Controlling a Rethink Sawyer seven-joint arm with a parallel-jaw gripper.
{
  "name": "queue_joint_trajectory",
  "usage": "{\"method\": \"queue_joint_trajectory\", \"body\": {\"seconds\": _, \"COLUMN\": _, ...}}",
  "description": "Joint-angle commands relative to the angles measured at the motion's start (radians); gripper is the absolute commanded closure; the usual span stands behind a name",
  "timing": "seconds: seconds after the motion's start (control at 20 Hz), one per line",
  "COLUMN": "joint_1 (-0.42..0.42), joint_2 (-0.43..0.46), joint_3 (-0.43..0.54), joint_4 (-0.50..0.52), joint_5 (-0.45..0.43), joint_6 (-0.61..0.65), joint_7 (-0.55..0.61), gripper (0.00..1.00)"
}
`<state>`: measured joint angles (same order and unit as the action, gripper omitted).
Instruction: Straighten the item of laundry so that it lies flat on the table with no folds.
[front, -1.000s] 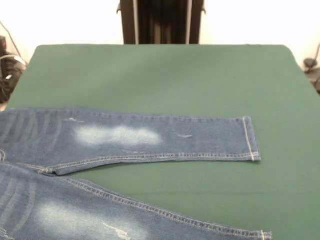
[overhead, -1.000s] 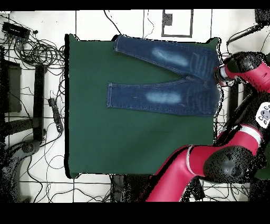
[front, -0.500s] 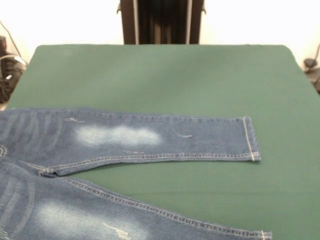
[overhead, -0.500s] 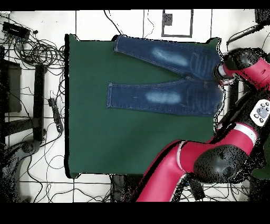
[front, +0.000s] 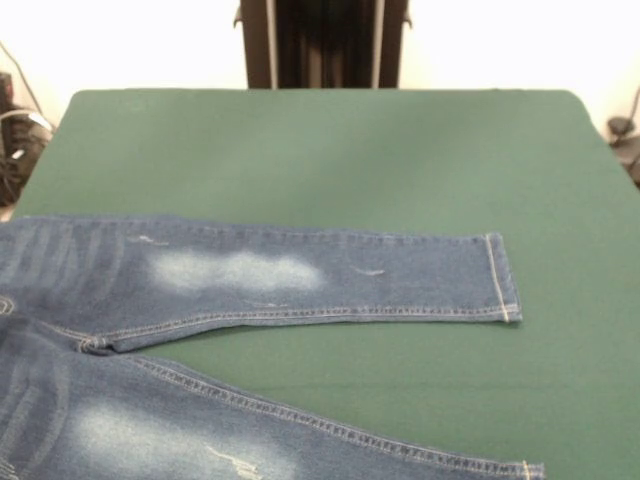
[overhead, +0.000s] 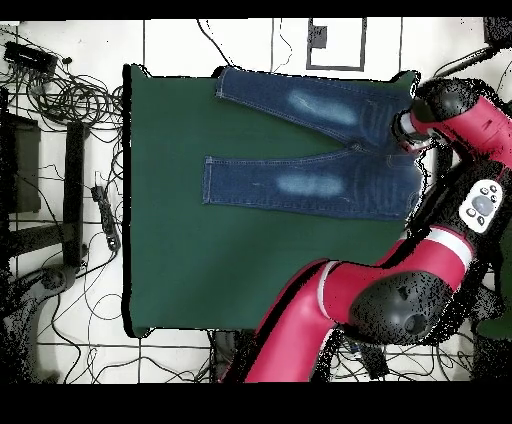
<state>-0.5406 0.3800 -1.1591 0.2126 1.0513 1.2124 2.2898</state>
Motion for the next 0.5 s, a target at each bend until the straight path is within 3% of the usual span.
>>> {"method": "queue_joint_trajectory", "body": {"seconds": 0.05, "joint_1": 0.076, "joint_2": 0.020, "joint_3": 0.109, "joint_4": 0.056, "joint_5": 0.007, "joint_6": 0.112, "joint_7": 0.109, "gripper": 1.00}}
{"method": "queue_joint_trajectory", "body": {"seconds": 0.5, "joint_1": 0.073, "joint_2": 0.025, "joint_3": 0.102, "joint_4": 0.048, "joint_5": 0.011, "joint_6": 0.108, "joint_7": 0.112, "gripper": 1.00}}
